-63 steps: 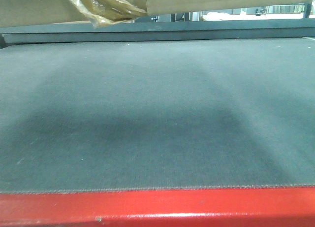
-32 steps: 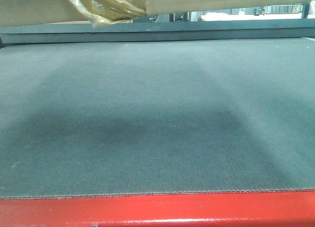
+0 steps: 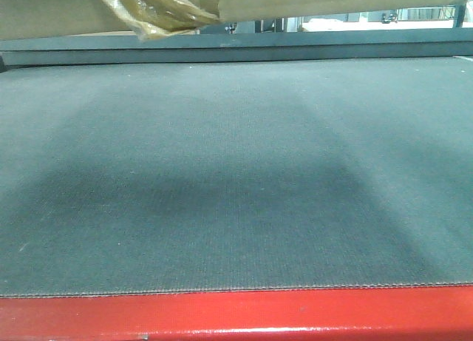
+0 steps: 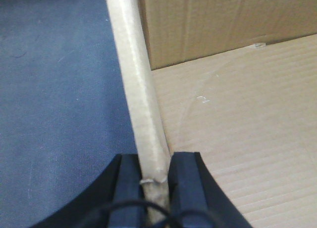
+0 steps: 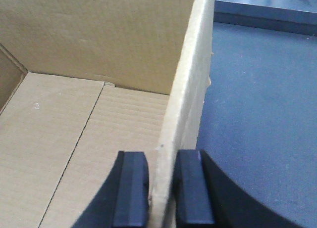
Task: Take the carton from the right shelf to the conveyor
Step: 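Carry the carton with both grippers over the grey conveyor belt, then lower the carton onto the belt and open both grippers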
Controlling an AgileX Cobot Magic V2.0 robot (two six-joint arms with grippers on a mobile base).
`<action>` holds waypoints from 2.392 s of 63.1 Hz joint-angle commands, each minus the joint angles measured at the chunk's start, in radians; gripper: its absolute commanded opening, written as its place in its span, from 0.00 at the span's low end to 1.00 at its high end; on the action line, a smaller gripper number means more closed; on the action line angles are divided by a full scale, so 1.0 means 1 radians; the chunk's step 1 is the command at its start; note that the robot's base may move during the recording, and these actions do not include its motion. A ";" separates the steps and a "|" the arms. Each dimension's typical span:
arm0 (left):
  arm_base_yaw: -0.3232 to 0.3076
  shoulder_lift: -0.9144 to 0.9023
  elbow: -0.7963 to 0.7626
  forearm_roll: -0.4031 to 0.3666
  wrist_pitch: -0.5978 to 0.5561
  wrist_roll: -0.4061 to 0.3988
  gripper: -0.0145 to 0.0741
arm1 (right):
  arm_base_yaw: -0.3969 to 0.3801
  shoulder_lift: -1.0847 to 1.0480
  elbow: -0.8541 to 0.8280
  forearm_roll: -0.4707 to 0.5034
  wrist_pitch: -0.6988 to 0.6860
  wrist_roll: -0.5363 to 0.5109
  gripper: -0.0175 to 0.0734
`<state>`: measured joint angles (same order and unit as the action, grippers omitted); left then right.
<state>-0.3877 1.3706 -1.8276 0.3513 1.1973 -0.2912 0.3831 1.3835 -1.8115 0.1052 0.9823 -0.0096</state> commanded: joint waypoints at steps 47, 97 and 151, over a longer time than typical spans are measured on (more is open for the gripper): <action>0.109 0.141 -0.007 0.021 -0.221 0.007 0.15 | -0.052 0.148 -0.013 -0.045 -0.118 -0.007 0.12; 0.176 0.301 -0.011 -0.074 -0.344 0.007 0.80 | -0.132 0.335 -0.047 -0.043 -0.142 -0.007 0.82; 0.242 -0.410 0.521 -0.035 -0.432 0.062 0.16 | -0.132 -0.206 0.495 -0.105 -0.293 -0.007 0.12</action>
<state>-0.1621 1.0426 -1.4132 0.3153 0.8537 -0.2130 0.2520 1.2516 -1.4297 0.0159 0.7815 -0.0159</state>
